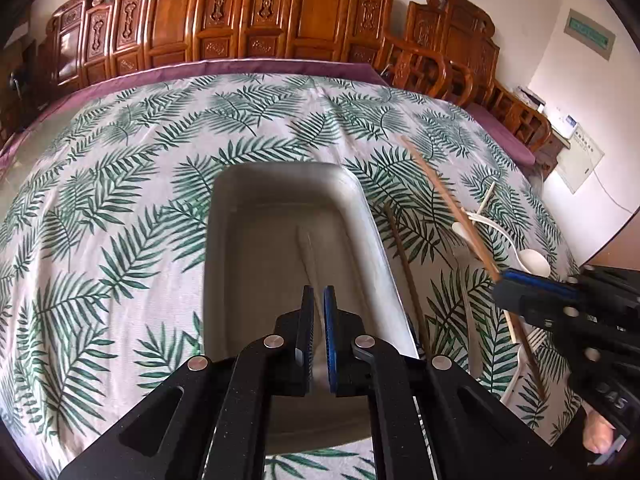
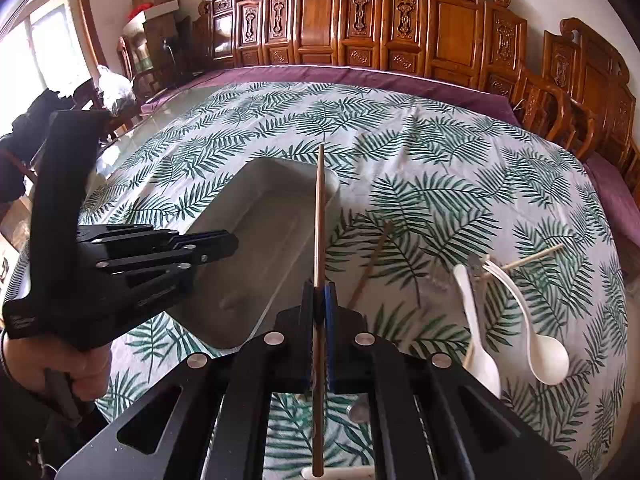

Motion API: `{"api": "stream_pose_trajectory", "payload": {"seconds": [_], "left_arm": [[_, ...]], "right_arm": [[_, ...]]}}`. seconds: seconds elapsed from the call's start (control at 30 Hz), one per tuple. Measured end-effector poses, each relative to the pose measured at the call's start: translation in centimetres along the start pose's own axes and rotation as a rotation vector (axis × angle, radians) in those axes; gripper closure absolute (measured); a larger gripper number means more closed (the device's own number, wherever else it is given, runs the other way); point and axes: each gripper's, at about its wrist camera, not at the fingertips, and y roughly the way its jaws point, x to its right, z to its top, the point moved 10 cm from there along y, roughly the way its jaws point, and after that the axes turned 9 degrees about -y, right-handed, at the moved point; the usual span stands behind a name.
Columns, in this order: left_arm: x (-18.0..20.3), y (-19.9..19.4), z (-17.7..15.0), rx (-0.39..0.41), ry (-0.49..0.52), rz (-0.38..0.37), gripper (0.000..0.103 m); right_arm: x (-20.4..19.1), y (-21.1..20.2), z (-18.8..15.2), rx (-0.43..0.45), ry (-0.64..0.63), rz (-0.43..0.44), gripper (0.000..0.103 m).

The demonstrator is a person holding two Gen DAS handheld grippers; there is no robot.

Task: Organize utensils
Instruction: 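Carry the metal spoon into the grey tray and open the left tool while right carries chopstick, then lower the chopstick into the grey tray and open the right tool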

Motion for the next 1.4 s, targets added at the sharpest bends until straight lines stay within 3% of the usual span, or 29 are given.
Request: {"api": "stream_pose_trajectory", "payload": {"seconds": [0.2, 0.57, 0.63, 1.03, 1.2, 1.4], "left_arm": [[-1.5, -3.2, 0.5, 0.045, 0.025, 0.018, 0.097], [-3.9, -8.7, 1.1, 0.149, 0.051, 0.059, 0.059], [-4.5, -9.1, 1.1, 0.16, 0.039, 0.057, 0.056], [-5.9, -10.0, 1.8, 0.182, 0.027, 0.067, 0.055], [-4.9, -9.9, 1.3, 0.182, 0.048, 0.061, 0.055], [-2.5, -10.1, 0.3, 0.177, 0.086, 0.03, 0.055]], "right_arm": [[-1.7, 1.2, 2.1, 0.015, 0.009, 0.028, 0.097], [-3.3, 4.4, 4.8, 0.005, 0.072, 0.06, 0.097], [-3.4, 5.1, 4.9, -0.006, 0.087, 0.066, 0.097], [-3.5, 6.9, 4.6, -0.026, 0.143, 0.095, 0.094], [-2.1, 3.8, 3.9, 0.015, 0.127, 0.076, 0.094], [1.4, -1.3, -0.4, 0.031, 0.088, -0.013, 0.094]]}}
